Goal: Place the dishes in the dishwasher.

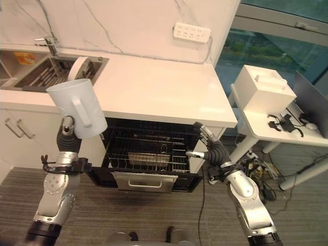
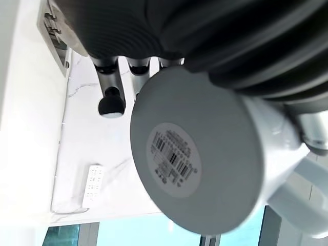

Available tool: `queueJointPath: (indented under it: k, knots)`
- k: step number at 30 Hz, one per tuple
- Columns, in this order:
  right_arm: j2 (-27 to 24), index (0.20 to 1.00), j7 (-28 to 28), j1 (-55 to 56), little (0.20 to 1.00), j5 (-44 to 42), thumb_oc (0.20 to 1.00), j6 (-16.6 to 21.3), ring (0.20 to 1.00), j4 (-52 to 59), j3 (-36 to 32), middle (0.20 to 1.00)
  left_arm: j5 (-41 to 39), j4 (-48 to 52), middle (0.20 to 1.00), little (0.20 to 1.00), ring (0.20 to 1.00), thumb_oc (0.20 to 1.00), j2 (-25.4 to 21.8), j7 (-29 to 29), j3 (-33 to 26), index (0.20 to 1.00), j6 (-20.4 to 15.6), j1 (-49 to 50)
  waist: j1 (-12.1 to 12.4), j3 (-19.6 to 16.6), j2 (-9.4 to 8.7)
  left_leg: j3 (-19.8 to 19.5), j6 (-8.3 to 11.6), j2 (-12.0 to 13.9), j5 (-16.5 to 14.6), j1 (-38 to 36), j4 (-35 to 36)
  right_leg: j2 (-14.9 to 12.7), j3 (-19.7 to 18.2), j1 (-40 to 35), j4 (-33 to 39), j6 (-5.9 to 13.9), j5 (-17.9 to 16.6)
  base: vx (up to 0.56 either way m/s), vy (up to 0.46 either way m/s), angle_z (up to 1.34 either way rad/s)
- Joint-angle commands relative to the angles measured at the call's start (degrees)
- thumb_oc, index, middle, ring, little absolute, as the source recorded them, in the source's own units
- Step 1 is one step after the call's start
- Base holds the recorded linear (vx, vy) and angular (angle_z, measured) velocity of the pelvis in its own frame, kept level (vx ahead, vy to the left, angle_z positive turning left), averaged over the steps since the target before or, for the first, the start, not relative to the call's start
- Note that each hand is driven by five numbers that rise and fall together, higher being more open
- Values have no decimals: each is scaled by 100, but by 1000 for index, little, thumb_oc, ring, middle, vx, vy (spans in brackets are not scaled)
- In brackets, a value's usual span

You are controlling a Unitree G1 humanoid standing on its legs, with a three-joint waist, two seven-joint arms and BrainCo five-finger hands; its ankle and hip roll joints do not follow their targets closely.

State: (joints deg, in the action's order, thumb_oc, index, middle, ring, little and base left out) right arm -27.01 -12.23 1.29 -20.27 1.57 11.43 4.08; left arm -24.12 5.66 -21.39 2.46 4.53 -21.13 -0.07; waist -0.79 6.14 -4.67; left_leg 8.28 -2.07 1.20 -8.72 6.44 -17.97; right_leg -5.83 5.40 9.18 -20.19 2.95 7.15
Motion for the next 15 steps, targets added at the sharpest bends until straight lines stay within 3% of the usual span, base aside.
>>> queueJointPath:
  k: [1, 5, 6, 7, 8, 9, 11, 15]
  knots:
    - [73, 1000, -359, -247, 1000, -744, 1000, 112, 1000, 25, -88, 1000, 44, 83, 200, 200, 200, 200, -178, -255, 57, 200, -57, -157, -43, -138, 88, 60, 171, 358, -103, -153, 78, 157, 26, -336, 300, -4, -17, 164, -258, 0]
    - [159, 1000, -502, -156, 1000, -946, 1000, 67, 1000, 19, -68, 1000, 443, -7, 200, 200, 200, 200, -186, 32, 48, 200, -234, -86, -87, -173, 119, 251, 309, 349, 163, -309, 78, 222, -11, -362, 300, -136, 77, 125, -199, -4]
    - [108, 1000, -481, -147, 1000, -982, 1000, 77, 1000, -2, -73, 1000, 745, -4, 200, 200, 200, 200, -202, 446, 60, 200, -437, -67, -39, -96, 16, 250, 384, 194, 676, -396, 78, 169, -114, -420, 300, -209, 72, 105, -140, 4]
    - [86, 1000, -486, -148, 1000, -987, 1000, 87, 1000, 0, -88, 1000, 883, -2, 200, 200, 200, 200, -204, 664, 65, 200, -537, -69, -13, -44, -6, 154, 438, 188, 880, -333, 78, 164, -129, -448, 300, -221, 51, 44, -60, 15]
    - [35, 1000, -448, -253, 1000, -947, 1000, 123, 1000, -30, -68, 1000, 1191, -82, 200, 200, 200, 200, -194, 1047, 62, 200, -595, -132, 4, 52, 32, -20, 500, 367, 928, -130, 78, 212, -128, -456, 300, -198, 7, -27, 66, 9]
    - [72, 1000, -380, -415, 1000, -865, 1000, 228, 1000, -128, 72, 1000, 1716, -282, 200, 200, 200, 200, -177, 1553, 140, 200, -629, -280, -43, 109, 89, -32, 464, 543, 647, -3, 78, 222, -114, -446, 300, -181, 17, -27, 127, 10]
    - [0, 1000, -274, -522, 1000, -1023, 1000, 244, 1000, -108, 145, 1000, 2397, -472, 200, 200, 200, 200, -256, 2071, 263, 200, -446, -510, -102, 30, 178, -163, 414, 603, 283, 29, 78, 174, -53, -430, 300, -113, 36, 21, 172, 9]
    - [-92, 1000, -254, -661, 1000, -1335, 1000, 130, 1000, -35, 137, 1000, 3479, -723, 200, 200, 200, 200, -534, 2611, 428, 200, -255, -791, -168, -197, 268, -193, 461, 614, 65, -36, 78, 11, 180, -439, 300, -8, 80, 45, 147, 14]
